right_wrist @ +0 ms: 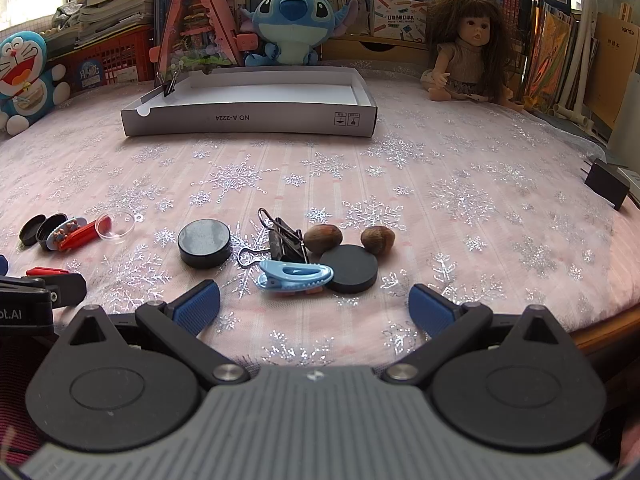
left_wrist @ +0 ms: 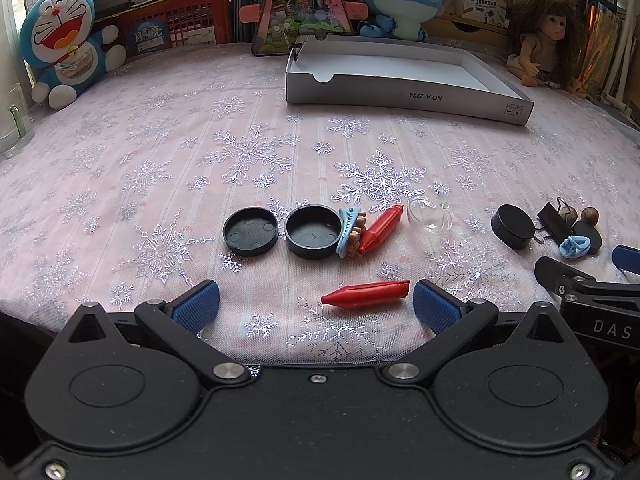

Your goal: Organize rigid objects

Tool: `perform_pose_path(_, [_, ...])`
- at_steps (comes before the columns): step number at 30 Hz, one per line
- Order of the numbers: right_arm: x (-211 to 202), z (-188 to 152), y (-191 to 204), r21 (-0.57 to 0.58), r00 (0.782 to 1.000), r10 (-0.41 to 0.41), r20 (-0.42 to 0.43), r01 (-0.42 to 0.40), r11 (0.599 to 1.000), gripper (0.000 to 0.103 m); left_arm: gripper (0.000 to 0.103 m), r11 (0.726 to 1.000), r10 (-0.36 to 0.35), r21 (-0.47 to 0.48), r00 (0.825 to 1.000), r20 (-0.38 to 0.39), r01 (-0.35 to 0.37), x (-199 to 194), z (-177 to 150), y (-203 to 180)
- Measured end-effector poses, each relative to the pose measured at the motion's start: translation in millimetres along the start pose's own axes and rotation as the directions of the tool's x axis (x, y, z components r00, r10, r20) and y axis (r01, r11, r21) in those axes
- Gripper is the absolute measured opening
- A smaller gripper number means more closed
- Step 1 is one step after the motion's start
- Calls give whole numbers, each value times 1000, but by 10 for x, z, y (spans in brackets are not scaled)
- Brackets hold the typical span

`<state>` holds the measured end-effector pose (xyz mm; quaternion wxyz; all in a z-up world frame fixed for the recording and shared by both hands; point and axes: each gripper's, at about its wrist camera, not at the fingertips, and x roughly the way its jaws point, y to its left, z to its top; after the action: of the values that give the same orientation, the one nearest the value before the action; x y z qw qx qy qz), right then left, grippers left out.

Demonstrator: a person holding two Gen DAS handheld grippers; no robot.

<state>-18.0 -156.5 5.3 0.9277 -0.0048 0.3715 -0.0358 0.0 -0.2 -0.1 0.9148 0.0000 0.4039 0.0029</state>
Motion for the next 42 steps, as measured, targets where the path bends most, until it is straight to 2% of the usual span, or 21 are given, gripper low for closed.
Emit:
perform_pose_path(37, [-2,0,-4,1,1000,1,1,-1,1000,103,103,1000,1,1,1000,0,-1,0,0,-1])
perform_pose_path(42, [-1,0,-8,1,1000,1,1,-1,1000,103,103,1000,-5,4,1000,21,5,-3,-37,30])
